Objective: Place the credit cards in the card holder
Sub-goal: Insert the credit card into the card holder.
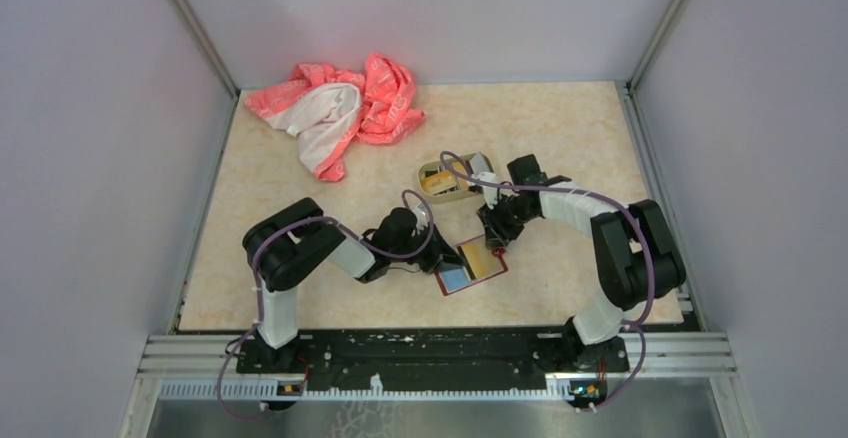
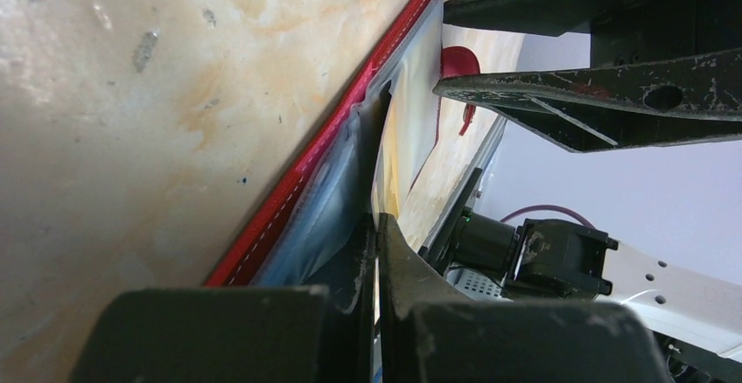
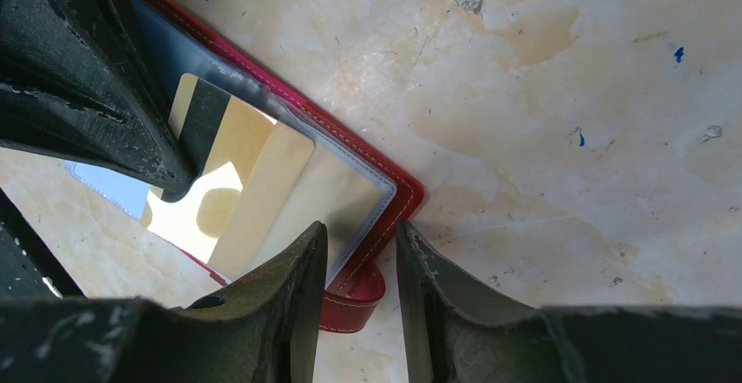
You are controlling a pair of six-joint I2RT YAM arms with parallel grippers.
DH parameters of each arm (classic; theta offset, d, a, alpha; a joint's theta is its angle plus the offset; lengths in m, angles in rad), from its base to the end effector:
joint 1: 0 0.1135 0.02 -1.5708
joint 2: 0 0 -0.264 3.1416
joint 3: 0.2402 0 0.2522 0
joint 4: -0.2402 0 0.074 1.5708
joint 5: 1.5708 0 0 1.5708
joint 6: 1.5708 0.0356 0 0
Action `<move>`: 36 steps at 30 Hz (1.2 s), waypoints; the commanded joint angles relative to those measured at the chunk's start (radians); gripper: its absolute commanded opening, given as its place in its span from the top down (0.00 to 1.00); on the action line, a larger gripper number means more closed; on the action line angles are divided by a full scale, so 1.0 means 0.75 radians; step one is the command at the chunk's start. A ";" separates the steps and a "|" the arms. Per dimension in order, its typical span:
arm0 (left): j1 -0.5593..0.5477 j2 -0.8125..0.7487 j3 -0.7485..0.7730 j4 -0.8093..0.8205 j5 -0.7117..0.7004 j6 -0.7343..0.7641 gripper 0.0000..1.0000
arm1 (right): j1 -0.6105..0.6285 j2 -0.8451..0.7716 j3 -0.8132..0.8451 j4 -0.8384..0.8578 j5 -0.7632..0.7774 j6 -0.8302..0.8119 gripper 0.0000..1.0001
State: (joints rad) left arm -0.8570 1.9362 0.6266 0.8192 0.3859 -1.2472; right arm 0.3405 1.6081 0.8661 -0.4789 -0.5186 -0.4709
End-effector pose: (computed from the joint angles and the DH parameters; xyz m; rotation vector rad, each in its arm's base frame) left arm 0.2059 -0.2582 0.0885 -0.1955 2.4867 -1.5303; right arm 0.2646 0.1125 0.1574 -1.1746 2.4158 0.6794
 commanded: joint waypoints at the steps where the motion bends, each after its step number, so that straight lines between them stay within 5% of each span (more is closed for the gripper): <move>1: -0.005 0.052 0.014 -0.055 -0.009 0.000 0.98 | 0.024 -0.049 0.044 0.018 -0.037 -0.008 0.65; 6: -0.005 0.063 0.010 -0.034 -0.006 0.003 0.93 | 0.023 -0.201 0.020 0.046 -0.093 -0.064 0.63; 11: -0.005 0.077 0.000 0.004 0.006 0.002 0.88 | 0.056 -0.398 -0.076 0.021 -0.485 -0.385 0.65; 18: -0.004 0.095 -0.001 0.040 0.015 0.009 0.82 | 0.225 -0.634 -0.341 -0.081 -0.620 -1.241 1.00; 36: -0.001 0.135 -0.005 0.135 0.051 -0.015 0.78 | 0.664 -0.450 -0.378 0.329 0.092 -0.906 1.00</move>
State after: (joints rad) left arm -0.8566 1.9995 0.6315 0.9318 0.4160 -1.2652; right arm 0.7975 1.2507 0.5617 -0.3237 -0.5682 -1.1995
